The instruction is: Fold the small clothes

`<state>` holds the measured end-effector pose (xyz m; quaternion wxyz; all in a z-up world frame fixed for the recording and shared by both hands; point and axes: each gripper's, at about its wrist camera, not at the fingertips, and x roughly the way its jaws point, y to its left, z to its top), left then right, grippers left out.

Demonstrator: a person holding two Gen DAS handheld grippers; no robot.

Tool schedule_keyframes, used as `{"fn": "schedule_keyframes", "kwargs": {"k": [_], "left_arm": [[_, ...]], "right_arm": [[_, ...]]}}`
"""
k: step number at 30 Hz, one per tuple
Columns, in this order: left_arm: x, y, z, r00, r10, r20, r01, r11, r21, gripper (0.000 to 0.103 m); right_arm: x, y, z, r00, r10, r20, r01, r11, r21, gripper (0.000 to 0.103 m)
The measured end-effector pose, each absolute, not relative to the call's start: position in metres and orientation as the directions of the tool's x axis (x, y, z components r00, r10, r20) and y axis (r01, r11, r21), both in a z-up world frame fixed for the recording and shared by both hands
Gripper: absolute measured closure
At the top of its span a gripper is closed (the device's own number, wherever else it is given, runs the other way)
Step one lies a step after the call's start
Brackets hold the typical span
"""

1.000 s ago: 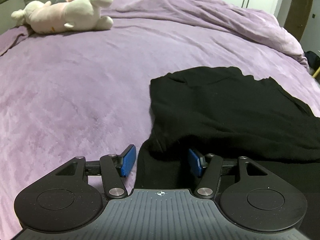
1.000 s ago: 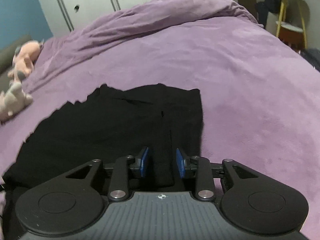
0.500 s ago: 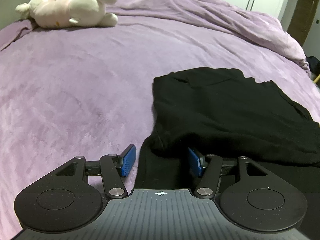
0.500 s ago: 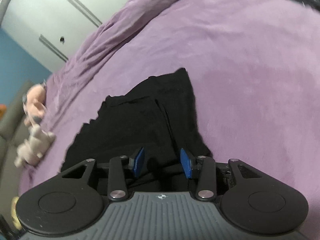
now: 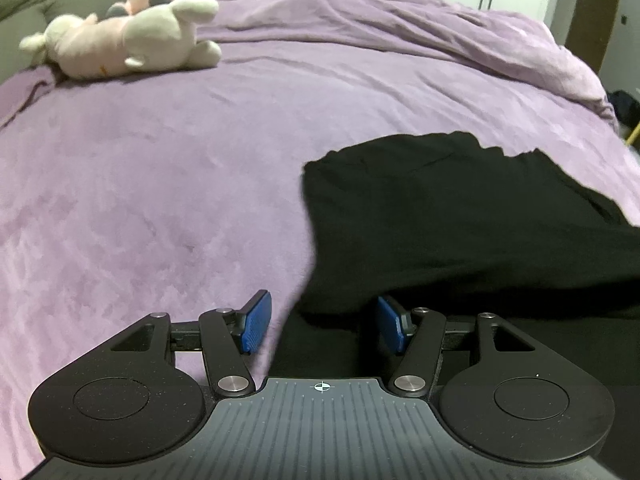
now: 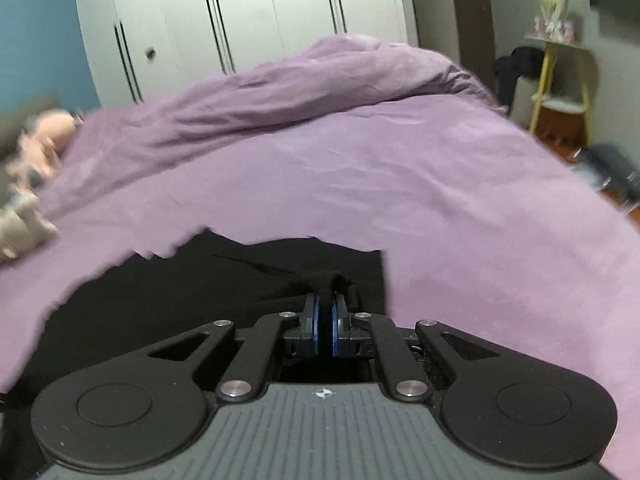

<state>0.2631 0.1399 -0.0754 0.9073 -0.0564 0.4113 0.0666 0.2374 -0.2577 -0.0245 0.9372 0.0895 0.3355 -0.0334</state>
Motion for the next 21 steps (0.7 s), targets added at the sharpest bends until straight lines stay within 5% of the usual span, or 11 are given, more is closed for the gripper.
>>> {"fn": "schedule_keyframes", "kwargs": {"k": [3,15,18,21], "left_arm": [[0.264,0.139,-0.080,0.634,0.075,-0.769,-0.164,0.986,-0.039,0.039],[0.259,0.158,-0.074,0.615,0.140,-0.776,-0.244,0.970,-0.018,0.039],[0.255,0.166,-0.068,0.595,0.165,-0.786,-0.269,0.963,-0.002,0.037],[0.249,0.166,-0.054,0.625,0.177,-0.760,-0.269,0.963,0.004,0.039]], "right_arm": [[0.246,-0.265,-0.049,0.690,0.014,-0.724,0.126,0.982,0.139,0.097],[0.232,-0.275,-0.053,0.703,0.037,-0.710,0.126,0.976,0.175,0.096],[0.230,-0.269,-0.045,0.689,-0.017,-0.725,0.155,0.980,0.124,0.074],[0.224,-0.269,-0.033,0.718,-0.034,-0.695,0.202,0.966,0.161,0.070]]}}
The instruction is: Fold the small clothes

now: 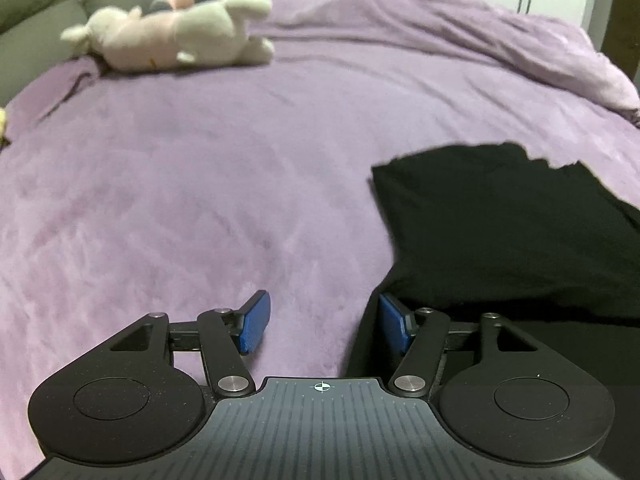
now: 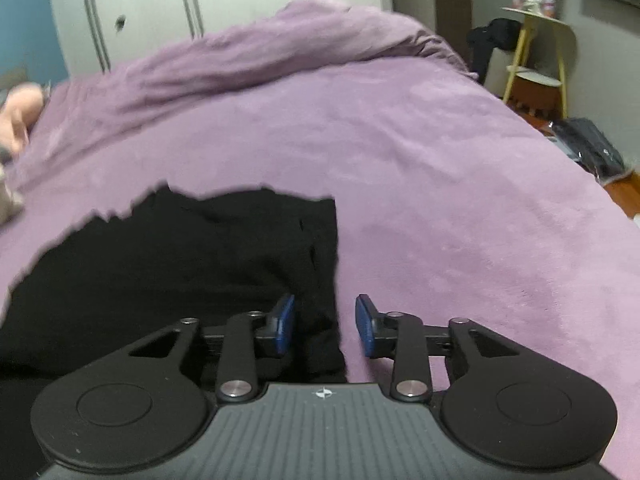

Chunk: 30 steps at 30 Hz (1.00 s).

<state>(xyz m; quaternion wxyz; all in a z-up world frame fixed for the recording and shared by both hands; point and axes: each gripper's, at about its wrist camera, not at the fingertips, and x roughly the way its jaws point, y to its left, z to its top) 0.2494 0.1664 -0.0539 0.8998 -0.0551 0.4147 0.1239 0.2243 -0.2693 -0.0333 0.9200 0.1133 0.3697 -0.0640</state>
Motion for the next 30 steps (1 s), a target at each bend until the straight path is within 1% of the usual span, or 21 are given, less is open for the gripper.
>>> {"fn": "schedule_keyframes", "kwargs": {"k": [3,6,8,9,11,13,15,17,19,22,26,27,28,30], "left_arm": [[0.253,0.151,-0.038,0.684,0.180,-0.707,-0.233,0.972,0.022,0.039],[0.267,0.128,-0.033,0.712,0.112,-0.693,-0.161,0.987,-0.005,0.037],[0.280,0.114,-0.041,0.713,0.039,-0.700,-0.100,0.994,-0.047,0.036],[0.287,0.107,-0.048,0.702,0.029,-0.711,-0.088,0.995,-0.047,0.037],[0.299,0.092,-0.062,0.675,0.039,-0.736,-0.068,0.998,-0.010,0.038],[0.304,0.081,-0.075,0.659,0.063,-0.750,-0.040,0.998,0.049,0.036],[0.303,0.078,-0.081,0.667,0.074,-0.741,-0.026,0.997,0.077,0.034],[0.303,0.080,-0.083,0.671,0.064,-0.739,-0.020,0.997,0.069,0.033],[0.304,0.085,-0.083,0.667,0.057,-0.743,-0.026,0.998,0.052,0.030],[0.303,0.086,-0.082,0.662,0.056,-0.748,-0.040,0.998,0.040,0.029],[0.299,0.081,-0.083,0.665,0.082,-0.743,-0.042,0.996,0.073,0.025],[0.298,0.080,-0.084,0.666,0.092,-0.740,-0.044,0.996,0.083,0.024],[0.297,0.079,-0.084,0.668,0.099,-0.738,-0.047,0.995,0.091,0.024],[0.294,0.079,-0.080,0.665,0.106,-0.739,-0.045,0.994,0.102,0.023]], "right_arm": [[0.230,-0.254,-0.029,0.732,0.064,-0.678,0.151,0.956,0.252,0.070],[0.241,-0.219,-0.033,0.715,0.122,-0.688,0.055,0.972,0.230,0.070],[0.246,-0.196,-0.041,0.697,0.162,-0.699,-0.015,0.977,0.212,0.070],[0.248,-0.186,-0.046,0.682,0.167,-0.712,-0.044,0.981,0.187,0.070],[0.249,-0.172,-0.056,0.667,0.126,-0.734,-0.081,0.992,0.097,0.070],[0.241,-0.170,-0.064,0.696,0.091,-0.712,-0.123,0.992,0.006,0.069],[0.234,-0.174,-0.067,0.715,0.079,-0.695,-0.147,0.988,-0.039,0.069],[0.227,-0.181,-0.065,0.725,0.076,-0.685,-0.161,0.985,-0.061,0.069],[0.222,-0.185,-0.060,0.728,0.056,-0.683,-0.150,0.985,-0.079,0.069],[0.211,-0.192,-0.057,0.728,0.039,-0.684,-0.132,0.988,-0.084,0.068],[0.201,-0.198,-0.066,0.745,0.027,-0.667,-0.116,0.989,-0.090,0.066],[0.201,-0.196,-0.066,0.744,0.013,-0.668,-0.115,0.987,-0.109,0.063],[0.202,-0.195,-0.063,0.737,-0.006,-0.676,-0.098,0.988,-0.116,0.056],[0.201,-0.197,-0.056,0.708,-0.033,-0.706,-0.052,0.994,-0.098,0.055]]}}
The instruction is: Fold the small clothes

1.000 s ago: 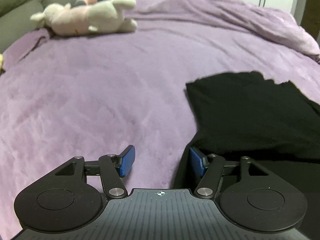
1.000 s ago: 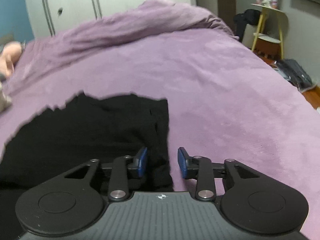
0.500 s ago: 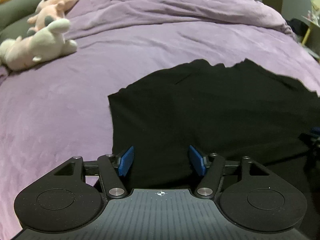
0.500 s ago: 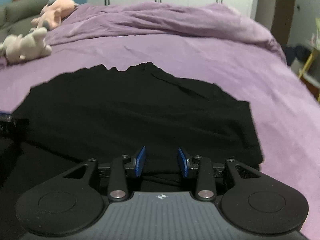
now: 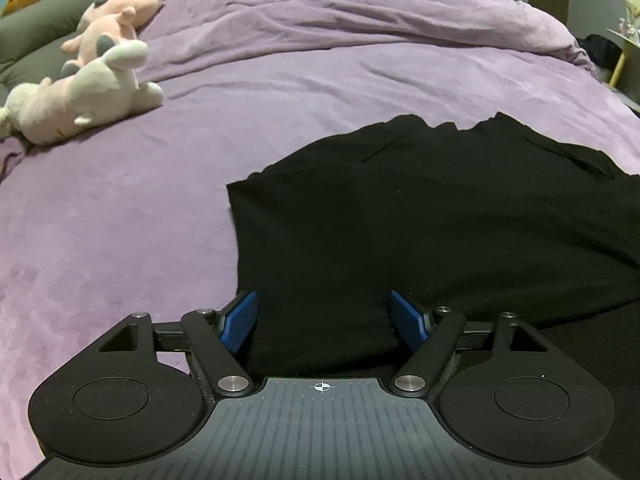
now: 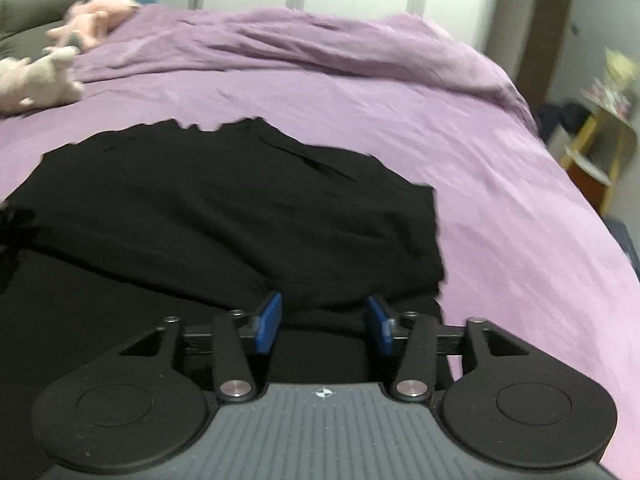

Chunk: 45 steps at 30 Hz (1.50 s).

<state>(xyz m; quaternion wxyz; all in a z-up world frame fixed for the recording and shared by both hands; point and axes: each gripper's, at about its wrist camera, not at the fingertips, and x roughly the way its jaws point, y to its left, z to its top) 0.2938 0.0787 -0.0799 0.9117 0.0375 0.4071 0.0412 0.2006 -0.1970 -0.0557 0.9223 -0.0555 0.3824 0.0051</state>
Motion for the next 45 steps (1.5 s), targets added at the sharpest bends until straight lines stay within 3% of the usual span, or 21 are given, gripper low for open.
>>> {"fn": "schedule_keyframes", "kwargs": {"k": [8,13,16,26,29,30,32,34,36,39,45], "left_arm": [[0.231,0.090,-0.072,0.624,0.156,-0.765,0.000,0.980,0.200,0.026],[0.148,0.114,-0.069,0.592,0.025,-0.806,0.058,0.996,0.073,0.026],[0.107,0.131,-0.071,0.556,-0.010,-0.831,0.025,1.000,0.004,0.027],[0.057,0.141,-0.074,0.520,0.017,-0.854,0.000,1.000,0.020,0.033],[0.051,0.143,-0.072,0.506,-0.012,-0.863,0.014,1.000,-0.006,0.039],[0.050,0.144,-0.073,0.500,-0.033,-0.866,0.018,0.999,-0.028,0.045],[0.050,0.147,-0.074,0.477,-0.079,-0.875,0.025,0.997,-0.077,0.058],[0.051,0.148,-0.076,0.465,-0.110,-0.879,0.035,0.994,-0.106,0.068],[0.054,0.148,-0.078,0.453,-0.118,-0.884,0.037,0.993,-0.114,0.081],[0.057,0.153,-0.076,0.439,-0.151,-0.886,0.040,0.988,-0.148,0.093],[0.062,0.171,-0.057,0.465,-0.317,-0.827,0.016,0.937,-0.350,0.096]], "right_arm": [[0.082,-0.242,-0.040,0.637,0.026,-0.771,0.014,0.999,0.045,0.054],[-0.005,-0.274,-0.026,0.626,0.070,-0.777,0.053,0.990,0.132,0.054],[-0.030,-0.285,-0.024,0.609,0.029,-0.792,0.088,0.991,0.104,0.053],[-0.049,-0.307,-0.038,0.562,0.102,-0.821,0.138,0.967,0.215,0.052],[-0.051,-0.305,-0.039,0.560,0.119,-0.820,0.117,0.968,0.220,0.053],[-0.051,-0.305,-0.040,0.555,0.133,-0.821,0.106,0.968,0.228,0.057],[-0.050,-0.303,-0.040,0.548,0.141,-0.825,0.089,0.970,0.225,0.066],[-0.048,-0.302,-0.041,0.538,0.168,-0.826,0.060,0.970,0.236,0.086],[-0.046,-0.303,-0.041,0.526,0.220,-0.821,0.040,0.958,0.283,0.094],[-0.044,-0.306,-0.042,0.517,0.280,-0.809,0.045,0.935,0.352,0.094],[-0.033,-0.328,-0.040,0.558,0.451,-0.696,0.109,0.792,0.601,0.095]]}}
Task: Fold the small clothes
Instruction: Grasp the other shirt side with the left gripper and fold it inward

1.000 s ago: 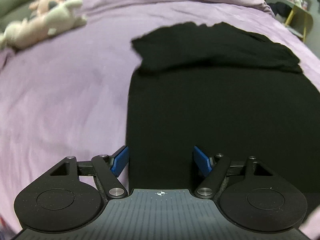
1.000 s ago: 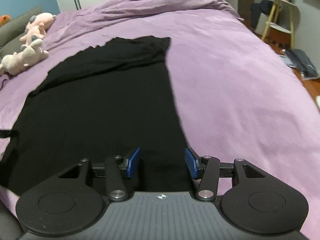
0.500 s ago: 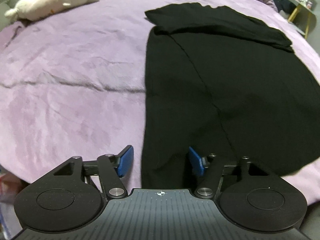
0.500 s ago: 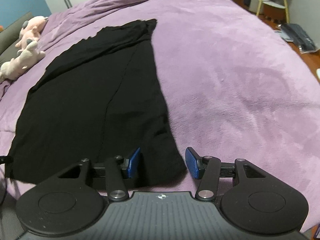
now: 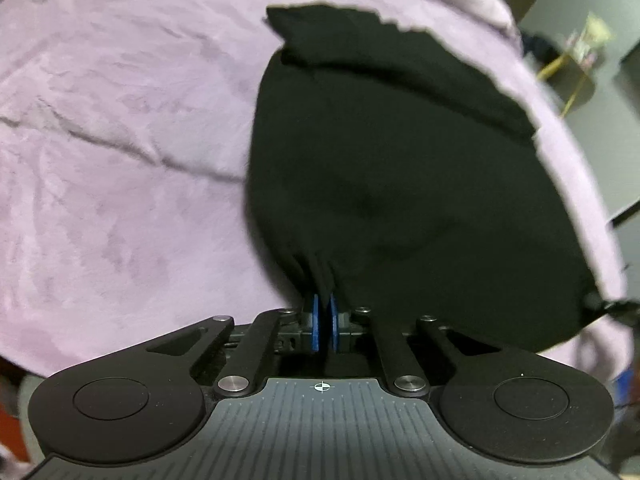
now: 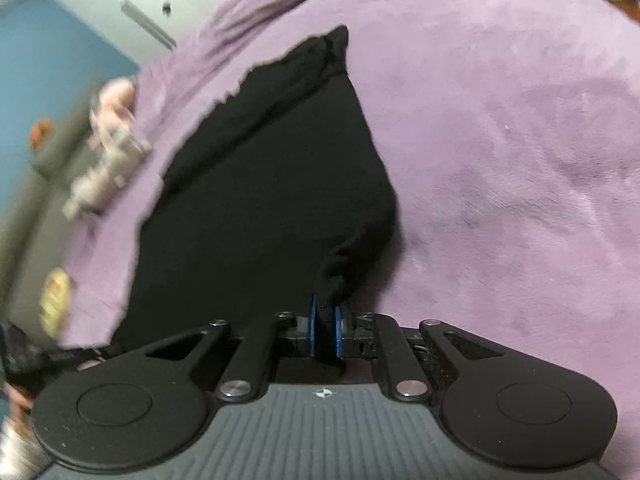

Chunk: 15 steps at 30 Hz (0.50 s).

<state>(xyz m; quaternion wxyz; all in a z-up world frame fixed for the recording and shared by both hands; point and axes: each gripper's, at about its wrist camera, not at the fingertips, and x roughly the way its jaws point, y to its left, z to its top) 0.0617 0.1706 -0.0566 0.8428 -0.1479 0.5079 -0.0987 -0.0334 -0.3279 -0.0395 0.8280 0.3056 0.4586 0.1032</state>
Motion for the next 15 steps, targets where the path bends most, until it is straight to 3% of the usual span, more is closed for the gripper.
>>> {"fn": "schedule_keyframes", "kwargs": {"k": [4,9,15], "left_arm": [[0.079,0.178,-0.033,0.530,-0.403,-0.746,0.011,0.883,-0.469,0.096],[0.125,0.180,-0.008,0.604,-0.398,-0.691,-0.001,0.866,-0.500,0.096],[0.193,0.190,-0.025,0.622,-0.293,-0.727,-0.188,0.845,-0.501,0.095]], "right_arm": [[-0.010,-0.336,-0.032,0.603,0.500,-0.621,0.127,0.709,0.694,0.095],[0.039,-0.334,-0.017,0.667,0.505,-0.548,0.113,0.658,0.744,0.095],[0.106,-0.334,-0.023,0.704,0.380,-0.600,0.242,0.665,0.706,0.095]]}}
